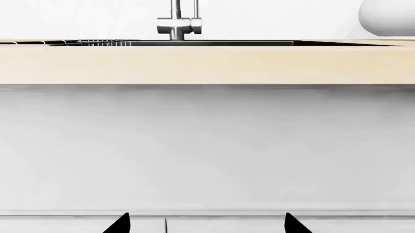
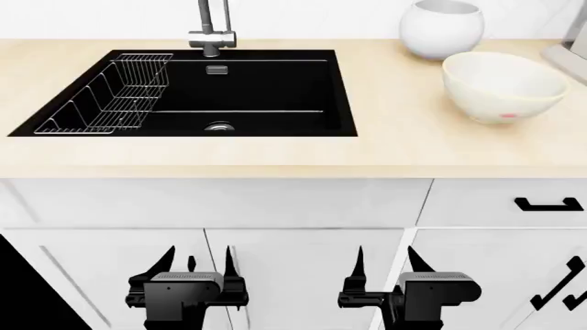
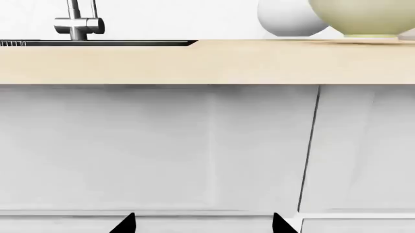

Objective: Stack the bowls in the sink.

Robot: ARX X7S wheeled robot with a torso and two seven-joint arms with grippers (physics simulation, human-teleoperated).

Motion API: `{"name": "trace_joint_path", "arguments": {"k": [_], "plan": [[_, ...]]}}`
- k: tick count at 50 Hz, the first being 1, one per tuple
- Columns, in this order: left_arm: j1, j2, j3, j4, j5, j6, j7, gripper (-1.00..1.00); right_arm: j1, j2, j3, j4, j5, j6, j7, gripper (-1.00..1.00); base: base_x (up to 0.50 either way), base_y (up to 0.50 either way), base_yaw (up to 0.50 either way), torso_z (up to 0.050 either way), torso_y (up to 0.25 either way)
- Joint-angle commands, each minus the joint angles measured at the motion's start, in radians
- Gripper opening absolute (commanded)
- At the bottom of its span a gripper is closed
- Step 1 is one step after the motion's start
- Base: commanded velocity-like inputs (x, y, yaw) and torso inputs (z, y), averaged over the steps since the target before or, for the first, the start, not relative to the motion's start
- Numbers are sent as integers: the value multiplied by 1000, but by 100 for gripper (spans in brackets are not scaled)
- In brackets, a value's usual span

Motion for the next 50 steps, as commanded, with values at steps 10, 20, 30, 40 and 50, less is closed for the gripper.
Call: {"name": "trace_joint_path", "arguments": {"k": [10,20,30,40,50], "plan": [[1,-45,45,-5,-44,8,-48,100,21,42,-50,39,54,-16,47,100,0,0,0,0,0],[4,-63,63,-2,-60,10,-69,100,31,63,-87,52,55,-40,59,100,0,-83,0,0,0],[2,-77,81,-7,-73,12,-80,100,36,72,-93,62,83,-39,69,100,0,-500,0,0,0],[1,-88,95,-9,-84,12,-91,100,37,82,-104,61,98,-35,83,100,0,-500,0,0,0],[-2,-99,108,-9,-96,10,-103,100,40,91,-117,60,112,-33,96,100,0,-500,0,0,0]]}}
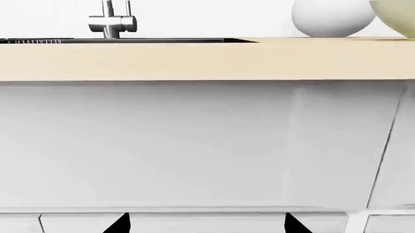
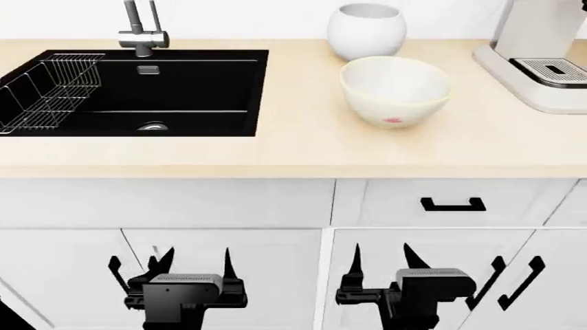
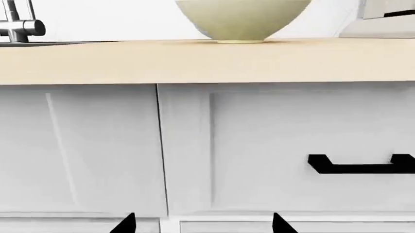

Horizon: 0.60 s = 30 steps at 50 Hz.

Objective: Stack the bowls in the sink.

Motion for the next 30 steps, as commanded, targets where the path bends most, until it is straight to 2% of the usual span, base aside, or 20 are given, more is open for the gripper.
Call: {"name": "trace_joint_path", "arguments": {"k": [1,21,30], "plan": [[-3,-13,16,-2,-14,0,-14,100,3,12,-15,2,17,1,15,100,0,-500,0,0,0],[-3,-32,41,-2,-30,-1,-35,100,4,32,-41,-2,36,4,36,100,0,-500,0,0,0],[-4,-39,48,5,-41,-17,-44,100,6,39,-48,-11,55,19,39,100,0,-3,0,0,0]]}}
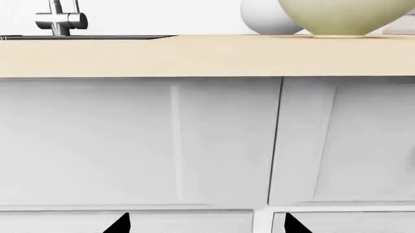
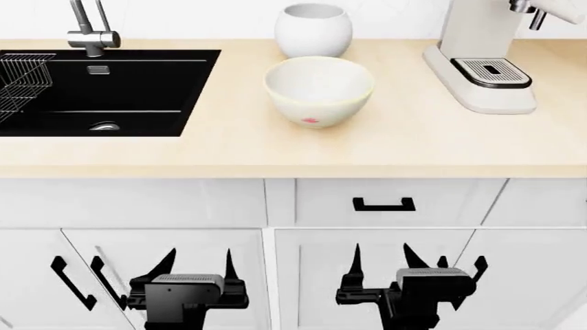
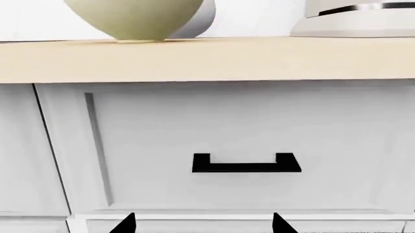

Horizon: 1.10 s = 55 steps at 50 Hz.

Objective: Stack the bowls in the sink.

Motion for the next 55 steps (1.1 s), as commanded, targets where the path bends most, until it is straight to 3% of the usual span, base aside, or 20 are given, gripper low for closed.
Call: {"name": "trace_joint_path", "arguments": {"k": [1,9,17,20,23,26,28,31,36,40,46,55], "plan": [[-1,-11,10,7,-12,-16,-12,100,-1,9,-10,-21,22,25,10,100,0,0,0,0,0],[41,-36,9,173,-57,-130,-20,100,-26,85,18,-389,64,304,70,100,0,0,0,0,0],[56,-151,-138,691,-282,-550,-93,100,14,210,144,-942,185,801,153,100,0,0,0,0,0],[1,-212,-290,886,-465,-767,-163,100,97,235,239,-1100,289,1022,190,100,0,0,0,0,0],[-122,-290,-522,1024,-815,-1003,-311,100,216,496,232,-1107,719,1010,574,100,0,0,0,0,0],[-300,-463,-661,992,-1265,-1080,-615,100,384,640,203,-1104,1057,1023,821,100,0,0,0,0,0],[-417,-571,-632,933,-1449,-1081,-759,100,479,667,190,-1090,1178,1056,907,100,0,0,0,0,0],[-619,-713,-512,834,-1585,-1092,-911,100,651,698,134,-1042,1341,1114,1041,100,0,0,0,0,0],[-912,-862,-299,694,-1685,-1161,-983,100,916,721,23,-923,1538,1175,1209,100,0,0,0,0,0],[-1117,-923,-164,609,-1756,-1217,-1019,100,1098,714,-68,-836,1636,1218,1301,100,0,0,0,0,0],[-1458,-968,79,502,-1944,-1301,-1168,100,1336,688,-222,-711,1756,1279,1425,100,0,0,0,0,0],[-1647,-999,267,418,-2056,-1389,-1277,100,1481,714,-380,-653,1777,1256,1447,100,0,0,0,0,0]]}}
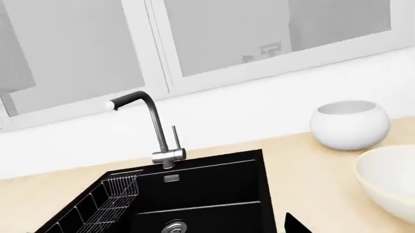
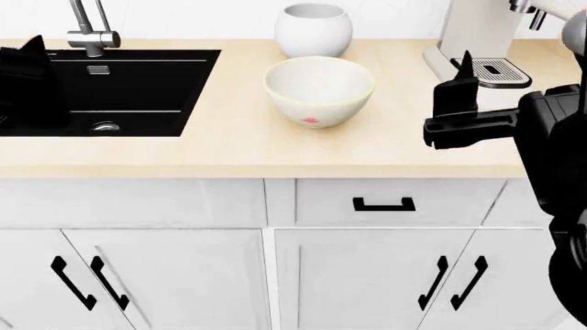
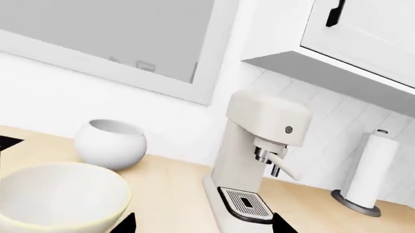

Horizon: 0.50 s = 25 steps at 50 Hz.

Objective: Stack the bowls in the sink.

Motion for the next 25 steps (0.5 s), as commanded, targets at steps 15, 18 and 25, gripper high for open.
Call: {"name": "trace_joint_path", "arguments": {"k": [15,18,25], "plan": [[-433,-68,323,-162,-239,-142,-198,100,221,38,-170,78,92,2,2,100,333,0,0,0,0],[-442,-62,328,-167,-239,-137,-194,100,220,37,-170,79,91,-3,-2,100,500,0,0,0,0],[-450,-50,333,-171,-230,-127,-182,100,212,31,-165,90,81,-22,-12,100,500,0,0,0,0]]}}
